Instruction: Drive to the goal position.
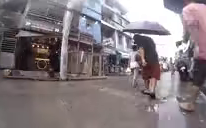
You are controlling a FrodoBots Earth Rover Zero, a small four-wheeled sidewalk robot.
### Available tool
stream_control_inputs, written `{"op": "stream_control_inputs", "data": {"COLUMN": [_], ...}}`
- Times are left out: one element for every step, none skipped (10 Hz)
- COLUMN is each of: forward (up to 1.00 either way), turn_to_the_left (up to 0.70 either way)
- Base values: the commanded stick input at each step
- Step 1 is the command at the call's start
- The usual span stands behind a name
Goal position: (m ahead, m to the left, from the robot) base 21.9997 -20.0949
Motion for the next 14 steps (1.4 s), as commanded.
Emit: {"op": "stream_control_inputs", "data": {"forward": [0.99,0.99,0.99,0.86,0.15,0.00,0.08,0.99,0.99,0.99,0.99,0.99,0.99,0.99], "turn_to_the_left": [-0.39,-0.39,-0.35,0.00,0.00,0.00,0.00,0.00,0.00,0.00,0.00,0.00,0.00,0.00]}}
